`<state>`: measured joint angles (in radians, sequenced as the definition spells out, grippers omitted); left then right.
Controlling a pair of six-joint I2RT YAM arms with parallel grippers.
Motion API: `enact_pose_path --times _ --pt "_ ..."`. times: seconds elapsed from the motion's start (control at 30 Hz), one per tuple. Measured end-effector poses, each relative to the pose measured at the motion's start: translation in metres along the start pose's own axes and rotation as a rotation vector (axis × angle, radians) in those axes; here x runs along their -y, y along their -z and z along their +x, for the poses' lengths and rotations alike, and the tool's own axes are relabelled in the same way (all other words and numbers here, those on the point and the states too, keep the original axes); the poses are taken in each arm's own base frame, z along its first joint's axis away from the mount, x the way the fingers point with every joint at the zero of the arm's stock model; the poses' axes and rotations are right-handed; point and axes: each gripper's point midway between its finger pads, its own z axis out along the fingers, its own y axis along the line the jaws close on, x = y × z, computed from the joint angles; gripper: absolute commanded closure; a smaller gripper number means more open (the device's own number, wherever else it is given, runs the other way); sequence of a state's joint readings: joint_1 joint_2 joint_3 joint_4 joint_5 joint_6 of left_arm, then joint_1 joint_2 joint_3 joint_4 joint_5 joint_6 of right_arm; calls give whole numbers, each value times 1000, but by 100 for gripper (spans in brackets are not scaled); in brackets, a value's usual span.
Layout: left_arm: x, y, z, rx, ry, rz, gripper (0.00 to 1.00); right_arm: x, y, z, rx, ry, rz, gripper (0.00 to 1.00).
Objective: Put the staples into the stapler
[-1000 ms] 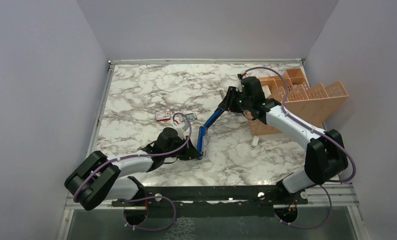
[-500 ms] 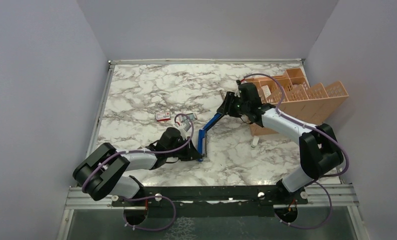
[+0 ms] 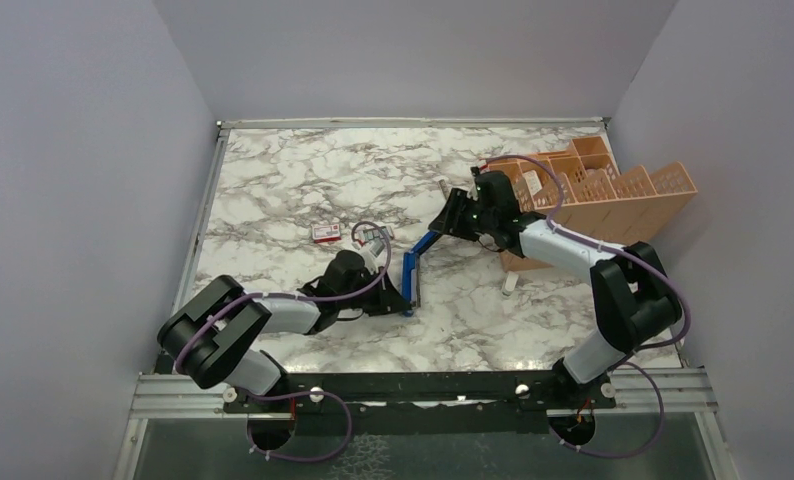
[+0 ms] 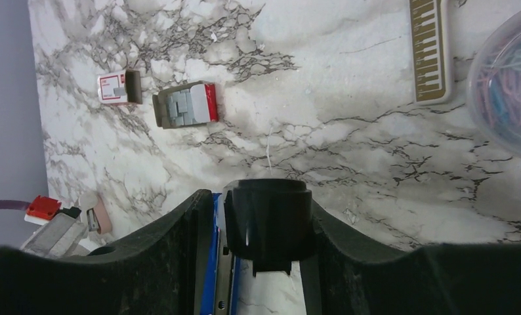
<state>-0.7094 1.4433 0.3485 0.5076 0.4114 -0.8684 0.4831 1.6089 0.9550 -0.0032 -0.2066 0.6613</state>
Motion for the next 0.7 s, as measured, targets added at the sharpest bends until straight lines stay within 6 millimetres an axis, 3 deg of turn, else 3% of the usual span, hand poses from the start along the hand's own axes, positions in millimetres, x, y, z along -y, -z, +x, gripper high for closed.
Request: enact_pose_path --times 0.23,0.33,0.5,0.7 --pt "17 -5 -12 32 -35 69 99 -8 -1 10 -29 -14 -26 65" --pt "17 -6 -11 26 -31 68 86 -10 -1 9 -24 -29 -32 71" --pt "18 -9 -12 31 -38 83 58 -12 -1 4 -11 10 -10 73" --pt "24 -8 -20 61 -39 110 47 6 1 3 -17 78 98 73"
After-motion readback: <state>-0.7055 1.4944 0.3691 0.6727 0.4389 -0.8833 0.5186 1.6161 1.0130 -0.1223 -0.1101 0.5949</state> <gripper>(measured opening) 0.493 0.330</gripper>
